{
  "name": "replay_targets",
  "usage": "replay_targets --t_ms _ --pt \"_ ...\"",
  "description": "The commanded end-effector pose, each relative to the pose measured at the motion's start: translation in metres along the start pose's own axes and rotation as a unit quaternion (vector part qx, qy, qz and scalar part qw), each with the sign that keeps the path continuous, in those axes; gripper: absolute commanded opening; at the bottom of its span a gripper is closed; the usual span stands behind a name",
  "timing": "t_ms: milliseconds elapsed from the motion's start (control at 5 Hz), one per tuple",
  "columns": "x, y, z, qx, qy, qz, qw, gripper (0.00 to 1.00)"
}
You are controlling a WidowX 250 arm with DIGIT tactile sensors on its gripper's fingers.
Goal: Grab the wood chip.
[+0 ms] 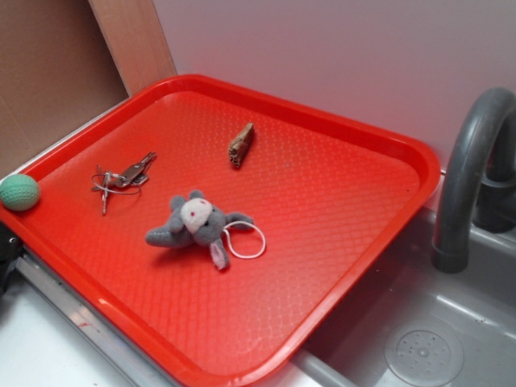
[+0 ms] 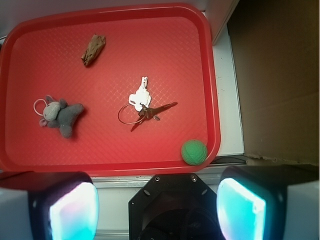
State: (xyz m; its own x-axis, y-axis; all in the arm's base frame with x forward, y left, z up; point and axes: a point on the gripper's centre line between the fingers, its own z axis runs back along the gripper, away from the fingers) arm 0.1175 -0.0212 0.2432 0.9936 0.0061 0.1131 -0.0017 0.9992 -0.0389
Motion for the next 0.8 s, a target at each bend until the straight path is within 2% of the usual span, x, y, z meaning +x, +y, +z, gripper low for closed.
replay_targets --t_ms 0,400,600 --pt "0.000 0.000 0.000 0.000 0.000 0.000 1.000 1.00" --pt "0.044 -0.029 -0.012 -0.032 -0.039 0.090 0.995 1.00" --pt "0.069 -0.045 -0.031 -0.029 -0.043 0.170 0.984 1.00"
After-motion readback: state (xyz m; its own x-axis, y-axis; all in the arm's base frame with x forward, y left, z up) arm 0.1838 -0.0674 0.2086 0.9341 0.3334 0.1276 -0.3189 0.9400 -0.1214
